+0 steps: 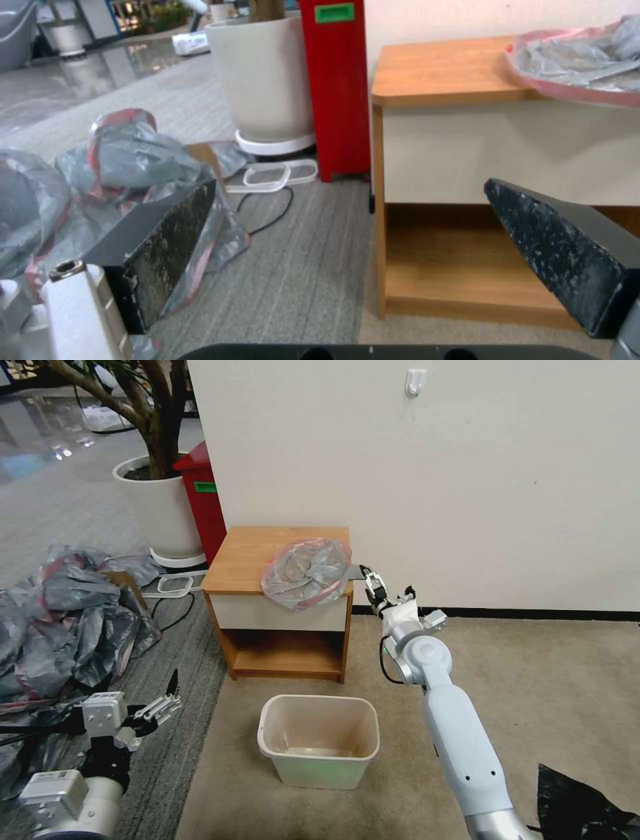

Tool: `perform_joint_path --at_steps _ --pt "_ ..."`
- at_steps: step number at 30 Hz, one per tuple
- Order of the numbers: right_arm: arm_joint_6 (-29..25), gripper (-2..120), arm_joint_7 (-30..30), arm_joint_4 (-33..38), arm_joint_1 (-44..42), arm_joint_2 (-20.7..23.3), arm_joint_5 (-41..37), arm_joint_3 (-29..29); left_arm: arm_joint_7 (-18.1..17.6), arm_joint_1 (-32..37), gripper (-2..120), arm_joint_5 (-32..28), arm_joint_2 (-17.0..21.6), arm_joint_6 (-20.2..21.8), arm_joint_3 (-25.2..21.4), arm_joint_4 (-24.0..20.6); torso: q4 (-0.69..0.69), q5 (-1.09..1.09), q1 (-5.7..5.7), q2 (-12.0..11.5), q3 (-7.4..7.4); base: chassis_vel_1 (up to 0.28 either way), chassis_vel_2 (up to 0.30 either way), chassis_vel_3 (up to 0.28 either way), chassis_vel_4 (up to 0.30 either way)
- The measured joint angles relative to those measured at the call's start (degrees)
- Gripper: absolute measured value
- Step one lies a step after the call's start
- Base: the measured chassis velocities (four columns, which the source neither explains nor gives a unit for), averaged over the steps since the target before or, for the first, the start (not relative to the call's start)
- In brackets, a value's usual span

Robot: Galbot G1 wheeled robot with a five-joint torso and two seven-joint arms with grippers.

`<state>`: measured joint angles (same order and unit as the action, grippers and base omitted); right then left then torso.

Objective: Pick up the garbage bag from the table and place it over the trash can.

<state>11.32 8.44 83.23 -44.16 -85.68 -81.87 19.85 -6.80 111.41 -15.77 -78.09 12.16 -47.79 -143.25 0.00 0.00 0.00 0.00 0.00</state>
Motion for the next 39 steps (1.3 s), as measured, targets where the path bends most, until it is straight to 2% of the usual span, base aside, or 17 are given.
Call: perform_joint_path --at_steps 2,3,6,7,10,12,14,16,20,24,25,29,30,34,35,39 --pt "-0.2 54 0.0 -0.3 0.4 -0.1 0.1 0.1 0.0 0.0 100 0.0 0.0 -0.1 0.0 0.0 0.0 0.0 0.0 0.0 0.0 0.0 0.0 0.0 0.0" --pt "-0.2 54 0.0 -0.3 0.4 -0.1 0.1 0.1 0.0 0.0 100 0.0 0.0 -0.1 0.0 0.0 0.0 0.0 0.0 0.0 0.0 0.0 0.0 0.0 0.0" --pt "-0.4 41 0.0 -0.4 0.8 -0.2 0.1 0.4 0.0 0.0 100 0.0 0.1 -0.1 -0.2 0.0 0.0 0.0 0.0 0.0 0.0 0.0 0.0 0.0 0.0" --pt "-0.4 41 0.0 -0.4 0.8 -0.2 0.1 0.4 0.0 0.0 100 0.0 0.1 -0.1 -0.2 0.0 0.0 0.0 0.0 0.0 0.0 0.0 0.0 0.0 0.0" --pt "-0.4 26 0.0 -0.4 1.0 -0.2 0.1 0.5 0.0 0.0 100 0.0 0.1 -0.1 -0.3 0.0 0.0 0.0 0.0 0.0 0.0 0.0 0.0 0.0 0.0" --pt "-0.5 23 0.0 -0.3 1.0 -0.2 0.1 0.5 0.0 0.0 100 -0.1 0.2 -0.1 -0.3 0.0 0.0 0.0 0.0 0.0 0.0 0.0 0.0 0.0 0.0" --pt "-0.5 14 0.1 -0.2 1.0 -0.2 0.1 0.5 0.0 -0.1 100 -0.1 0.2 -0.1 -0.3 0.0 0.0 0.0 0.0 0.0 0.0 0.0 0.0 0.0 0.0" --pt "-0.6 0 0.3 0.3 0.7 -0.4 0.1 0.6 0.0 -0.1 100 -0.2 0.2 -0.1 -0.3 0.0 0.0 0.0 0.0 0.0 0.0 0.0 0.0 0.0 0.0" --pt "-0.6 0 1.3 1.6 0.1 -0.3 -0.3 0.7 0.0 -0.1 100 -0.2 0.2 0.0 -0.2 0.0 0.0 0.0 0.0 0.0 0.0 0.0 0.0 0.0 0.0" --pt "-1.0 0 5.6 9.0 -3.7 0.5 -1.1 0.0 0.0 0.0 100 -0.2 0.2 0.0 -0.1 0.0 0.0 0.01 0.0 0.0 -0.01 0.0 0.0 0.0 0.0" --pt "-1.0 0 5.6 9.0 -3.7 0.5 -1.1 0.0 0.0 0.0 100 -0.2 0.2 0.0 -0.1 0.0 0.0 0.01 0.0 0.0 -0.01 0.0 0.0 0.0 0.0" --pt "-1.9 0 8.1 17.9 -9.7 2.2 0.0 -2.3 0.0 1.4 100 -0.4 1.3 -0.4 -0.9 0.0 -0.01 0.01 0.0 0.0 -0.01 0.0 0.0 0.0 0.0" --pt "-1.9 0 8.1 17.9 -9.7 2.2 0.0 -2.3 0.0 1.4 100 -0.4 1.3 -0.4 -0.9 0.0 -0.01 0.01 0.0 0.0 -0.01 0.0 0.0 0.0 0.0" --pt "-2.8 0 11.7 26.7 -16.4 2.8 0.0 -5.2 0.0 1.7 100 -1.9 2.8 -0.7 -2.8 0.0 0.0 0.0 0.0 0.0 -0.01 0.0 0.0 0.0 0.0" --pt "-2.8 0 11.7 26.7 -16.4 2.8 0.0 -5.2 0.0 1.7 100 -1.9 2.8 -0.7 -2.8 0.0 0.0 0.0 0.0 0.0 -0.01 0.0 0.0 0.0 0.0" --pt "-3.8 0 14.7 34.8 -22.9 3.7 2.2 -9.9 0.0 1.4 100 -2.4 3.4 -0.5 -2.4 0.0 -0.01 0.0 0.0 0.0 -0.01 0.0 0.0 0.0 0.0"
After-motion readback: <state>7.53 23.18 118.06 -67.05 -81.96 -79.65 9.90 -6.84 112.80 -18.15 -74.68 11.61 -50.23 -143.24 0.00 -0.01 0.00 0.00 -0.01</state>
